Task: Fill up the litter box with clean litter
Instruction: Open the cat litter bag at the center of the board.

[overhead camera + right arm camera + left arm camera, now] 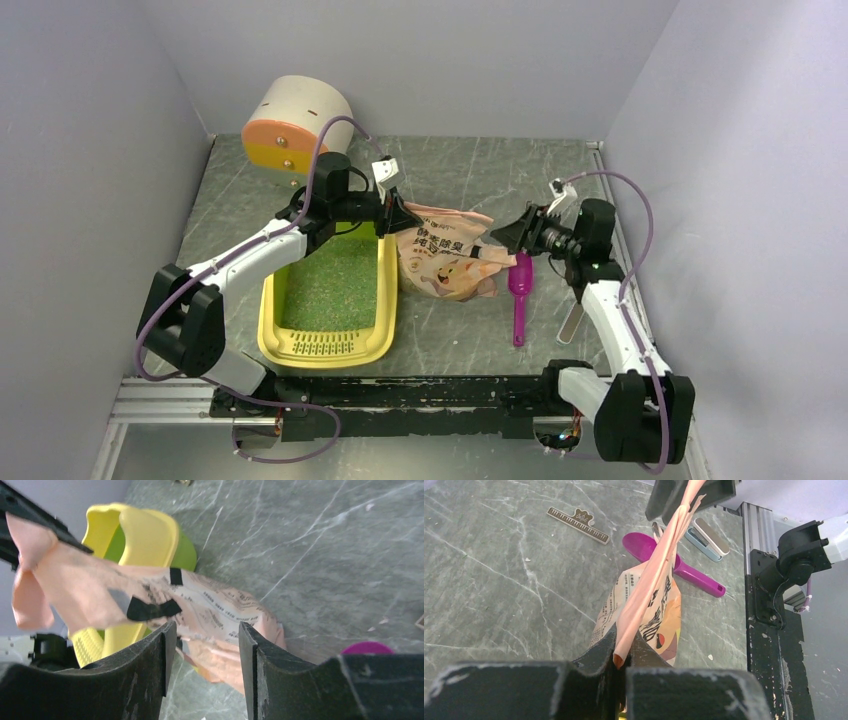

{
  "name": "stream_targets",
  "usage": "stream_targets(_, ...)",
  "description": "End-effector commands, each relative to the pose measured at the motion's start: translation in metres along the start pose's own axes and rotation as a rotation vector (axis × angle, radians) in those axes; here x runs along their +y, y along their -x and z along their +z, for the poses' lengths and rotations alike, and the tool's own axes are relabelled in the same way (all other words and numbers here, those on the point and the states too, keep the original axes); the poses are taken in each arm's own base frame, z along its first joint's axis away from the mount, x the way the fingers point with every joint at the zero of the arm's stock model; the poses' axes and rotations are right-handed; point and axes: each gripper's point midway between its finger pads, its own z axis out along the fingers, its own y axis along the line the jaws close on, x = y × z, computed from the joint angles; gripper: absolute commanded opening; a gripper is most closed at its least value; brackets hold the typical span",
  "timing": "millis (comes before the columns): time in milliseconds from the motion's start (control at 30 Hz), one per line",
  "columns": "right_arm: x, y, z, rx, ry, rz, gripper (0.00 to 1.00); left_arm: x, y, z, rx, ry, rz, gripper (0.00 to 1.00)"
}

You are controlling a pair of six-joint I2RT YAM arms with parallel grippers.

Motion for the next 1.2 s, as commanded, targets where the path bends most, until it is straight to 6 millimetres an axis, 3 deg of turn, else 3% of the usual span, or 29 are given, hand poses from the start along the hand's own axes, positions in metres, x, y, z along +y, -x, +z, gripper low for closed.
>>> stream_targets(0, 0.021, -0.003, 0.005, -0.073, 0.124, -0.119, 0.52, -0.007, 0.028, -0.005, -0.051, -0.002, 0.095, 0.05)
stream_targets(167, 0.038, -0.01, 0.015, -0.083, 0.145, -0.326, 0.54, -0.008, 0.026, -0.004, -0.048, -0.01, 0.083, 0.05)
stream_targets(333, 0.038, -0.003, 0.023, -0.103, 0.107, -0.402, 0.55, -0.011, 0.026, -0.005, -0.061, -0.015, 0.079, 0.05)
stream_targets(500, 0.022, 0.008, 0.023, -0.118, 0.006, -0.438, 0.55, -0.012, 0.025, -0.004, -0.055, -0.018, 0.076, 0.05)
stream_targets(600, 0.026, 0.0, 0.024, -0.093, 0.054, -0.496, 0.52, -0.013, 0.026, -0.005, -0.058, -0.017, 0.082, 0.05)
stream_targets(867, 0.028, -0.01, 0.03, -0.061, 0.103, -0.454, 0.5, -0.013, 0.028, -0.004, -0.059, -0.022, 0.086, 0.05)
stream_targets(1167, 0.051, -0.016, 0.035, -0.001, 0.273, -0.492, 0.44, -0.013, 0.029, -0.006, -0.059, -0.016, 0.091, 0.05)
